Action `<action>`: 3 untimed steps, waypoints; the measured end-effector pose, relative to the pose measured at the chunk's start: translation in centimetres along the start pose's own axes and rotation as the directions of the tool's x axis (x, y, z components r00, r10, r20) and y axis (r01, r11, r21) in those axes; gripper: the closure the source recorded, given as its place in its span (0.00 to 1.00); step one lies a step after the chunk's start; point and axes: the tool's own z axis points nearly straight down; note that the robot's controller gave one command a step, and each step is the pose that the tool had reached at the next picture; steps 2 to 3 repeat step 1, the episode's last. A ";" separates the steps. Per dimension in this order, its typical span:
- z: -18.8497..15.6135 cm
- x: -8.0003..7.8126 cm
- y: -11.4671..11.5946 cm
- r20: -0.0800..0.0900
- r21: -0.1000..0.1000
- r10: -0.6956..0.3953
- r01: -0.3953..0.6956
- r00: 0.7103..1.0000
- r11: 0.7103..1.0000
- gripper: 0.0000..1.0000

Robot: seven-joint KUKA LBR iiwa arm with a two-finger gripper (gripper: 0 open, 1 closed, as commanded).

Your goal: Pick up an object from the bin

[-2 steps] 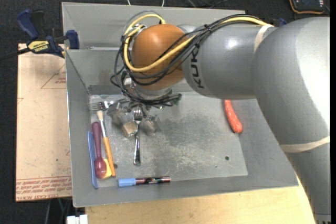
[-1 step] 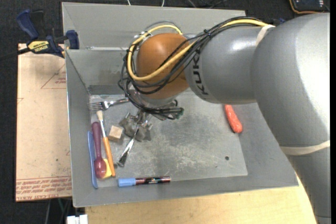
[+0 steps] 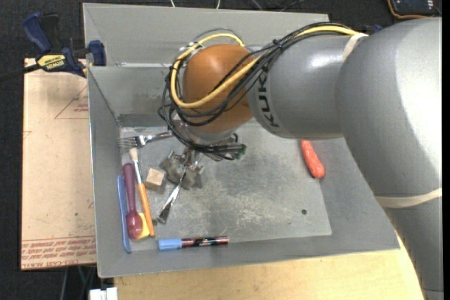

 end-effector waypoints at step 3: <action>-2.8 0.1 0.2 -0.005 -0.006 0.001 -0.001 1.000 1.000 1.00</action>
Offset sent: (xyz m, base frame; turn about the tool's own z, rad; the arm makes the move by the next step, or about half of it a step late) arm -0.0026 -0.0004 0.0498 0.0001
